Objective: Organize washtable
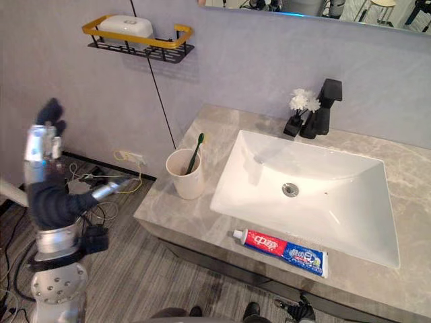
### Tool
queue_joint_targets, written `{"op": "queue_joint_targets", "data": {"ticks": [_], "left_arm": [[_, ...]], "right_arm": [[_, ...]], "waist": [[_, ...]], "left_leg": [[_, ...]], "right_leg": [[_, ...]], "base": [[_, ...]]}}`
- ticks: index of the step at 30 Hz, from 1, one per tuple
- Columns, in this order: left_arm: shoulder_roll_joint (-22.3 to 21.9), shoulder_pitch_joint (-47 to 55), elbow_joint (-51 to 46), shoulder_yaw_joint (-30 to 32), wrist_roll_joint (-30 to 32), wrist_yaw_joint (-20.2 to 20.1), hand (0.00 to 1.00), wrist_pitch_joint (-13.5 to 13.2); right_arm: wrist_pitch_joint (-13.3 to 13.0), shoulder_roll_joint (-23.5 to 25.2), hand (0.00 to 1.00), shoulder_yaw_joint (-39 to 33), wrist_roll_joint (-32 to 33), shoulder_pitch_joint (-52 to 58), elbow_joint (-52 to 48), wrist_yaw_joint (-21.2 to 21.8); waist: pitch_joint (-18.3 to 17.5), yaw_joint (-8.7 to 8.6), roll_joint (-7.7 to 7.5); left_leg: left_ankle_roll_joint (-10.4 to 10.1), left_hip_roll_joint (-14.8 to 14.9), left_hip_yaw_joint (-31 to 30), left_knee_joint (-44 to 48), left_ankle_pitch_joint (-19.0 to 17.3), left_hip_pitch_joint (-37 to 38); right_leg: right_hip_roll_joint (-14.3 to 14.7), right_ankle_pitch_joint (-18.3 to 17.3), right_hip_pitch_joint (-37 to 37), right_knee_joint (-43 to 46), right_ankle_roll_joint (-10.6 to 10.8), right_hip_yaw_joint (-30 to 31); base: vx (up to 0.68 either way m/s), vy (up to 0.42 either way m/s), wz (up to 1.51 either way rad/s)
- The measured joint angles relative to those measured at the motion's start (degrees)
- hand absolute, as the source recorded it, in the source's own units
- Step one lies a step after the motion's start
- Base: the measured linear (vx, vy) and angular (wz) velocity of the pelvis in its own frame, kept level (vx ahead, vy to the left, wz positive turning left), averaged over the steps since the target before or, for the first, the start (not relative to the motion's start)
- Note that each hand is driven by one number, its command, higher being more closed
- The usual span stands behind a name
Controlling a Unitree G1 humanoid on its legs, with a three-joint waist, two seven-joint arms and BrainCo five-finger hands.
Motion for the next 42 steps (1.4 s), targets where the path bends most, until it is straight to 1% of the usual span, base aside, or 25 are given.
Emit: {"op": "queue_joint_targets", "data": {"ticks": [1,6,8,9,10,13,17,19,20,22,25,28,34,42], "left_arm": [[0.9,-0.9,0.7,-1.8,0.6,-0.8,0.0,0.0],[3.3,-5.0,5.2,-9.2,1.9,-4.1,0.0,0.2],[3.6,-6.6,7.4,-12.2,1.9,-5.2,0.0,0.4],[3.6,-6.8,8.8,-13.9,1.9,-5.7,0.0,0.4],[3.9,-7.3,10.1,-15.8,2.0,-6.3,0.0,0.5],[4.0,-9.7,15.4,-20.6,3.2,-7.3,0.0,0.5],[4.0,-11.1,21.6,-24.6,4.4,-8.0,0.0,0.9],[3.9,-11.1,25.4,-26.1,5.6,-8.2,0.0,1.2],[3.9,-11.1,27.8,-27.1,6.3,-8.4,0.0,1.3],[3.8,-11.1,31.9,-27.9,7.9,-9.2,0.0,1.8],[3.7,-11.1,35.7,-28.8,10.1,-9.2,0.0,2.6],[3.6,-11.1,38.7,-29.3,12.5,-9.2,0.0,3.2],[2.1,-11.3,39.7,-29.2,15.2,-9.1,0.0,3.8],[1.2,-11.4,39.9,-29.1,14.9,-8.9,0.0,3.8]], "right_arm": [[0.0,-0.2,0.0,0.6,0.0,0.0,0.0,0.0],[0.3,-0.3,0.0,0.6,-0.1,0.2,0.3,0.1],[0.6,-0.5,0.0,0.6,-0.3,0.4,0.3,0.1],[0.8,-0.7,0.0,0.6,-0.5,0.4,0.3,0.1],[0.9,-0.9,0.0,0.6,-0.5,0.5,0.3,0.1],[1.0,-0.8,0.0,0.6,-0.5,1.2,0.3,0.0],[1.5,-0.9,0.0,0.2,-0.5,0.8,0.1,-0.1],[1.5,-0.9,0.0,-0.2,-0.6,0.8,-0.3,-0.1],[1.5,-0.9,0.0,-0.6,-0.7,0.7,-0.3,-0.1],[1.6,-1.0,0.0,-0.7,-0.7,0.3,-0.3,-0.1],[1.8,-1.3,0.0,-0.8,-0.8,0.3,-0.4,-0.2],[1.9,-1.4,0.0,-2.4,-0.8,0.3,-0.8,-0.3],[1.9,-2.0,0.0,-3.4,-1.8,0.3,-0.8,-1.0],[2.0,-1.9,0.0,-3.6,-2.3,0.3,-0.8,-1.3]], "waist": [[-0.1,-0.56,0.06],[-0.4,-0.85,-0.11],[-0.5,-1.37,-0.04],[-0.6,-2.09,-0.01],[-0.8,-2.29,0.07],[-1.5,-2.2,0.25],[-1.5,-2.31,0.54],[-1.6,-2.97,0.74],[-1.7,-3.71,0.83],[-1.6,-4.27,1.0],[-1.4,-5.12,1.45],[-1.4,-5.2,1.91],[-1.0,-5.3,2.12],[-0.3,-5.42,2.16]], "left_leg": [[0.0,0.2,0.3,0.1,0.0,-0.1],[0.0,0.8,1.9,0.1,0.0,-0.3],[0.0,0.9,2.0,0.1,0.1,-0.4],[0.0,0.9,2.0,0.1,0.1,-0.3],[-0.1,0.9,2.2,0.0,0.0,-0.3],[-0.1,0.9,2.4,-0.1,0.0,-0.3],[-0.1,1.0,3.5,-0.7,0.1,0.6],[-0.1,0.9,3.5,-0.9,0.1,1.1],[-0.3,0.9,3.5,-1.0,-0.1,1.2],[-0.5,1.0,3.7,-1.1,-0.1,1.2],[-0.5,1.1,3.8,-1.3,-0.1,1.4],[-0.6,1.5,4.6,-2.2,-0.1,1.9],[-0.7,1.6,4.8,-2.8,0.0,2.6],[-0.8,1.5,4.0,-2.9,0.0,2.7]], "right_leg": [[0.1,0.1,0.0,0.0,-0.1,0.1],[0.7,0.5,-0.9,0.0,-0.7,1.5],[0.7,0.6,-1.0,0.0,-0.8,1.6],[0.7,0.6,-1.0,0.0,-0.8,1.7],[0.7,0.6,-1.1,0.0,-0.8,1.9],[0.7,0.6,-1.2,0.0,-0.8,2.2],[0.8,0.9,-1.2,0.0,-0.8,3.2],[0.8,0.9,-1.0,0.0,-0.8,3.3],[0.8,0.9,-1.0,0.0,-0.8,3.3],[0.8,0.9,-1.0,0.0,-0.8,3.5],[1.0,0.9,-1.0,0.0,-0.8,3.6],[1.4,0.9,-1.2,-0.1,-0.8,4.4],[1.5,0.9,-1.0,-0.1,-0.7,4.4],[1.3,0.8,-0.9,-0.1,-0.6,3.4]], "base": [[-0.02,0.003,-0.11],[-0.01,0.011,-0.16],[0.01,0.016,-0.08],[0.0,0.0,0.0],[0.01,0.029,-0.04],[0.0,0.019,-0.03],[-0.01,0.028,-0.16],[-0.02,0.029,-0.03],[0.0,0.0,0.0],[-0.01,0.026,-0.04],[0.0,0.012,-0.03],[0.02,0.013,-0.13],[0.02,0.02,-0.03],[-0.01,0.028,0.05]]}}
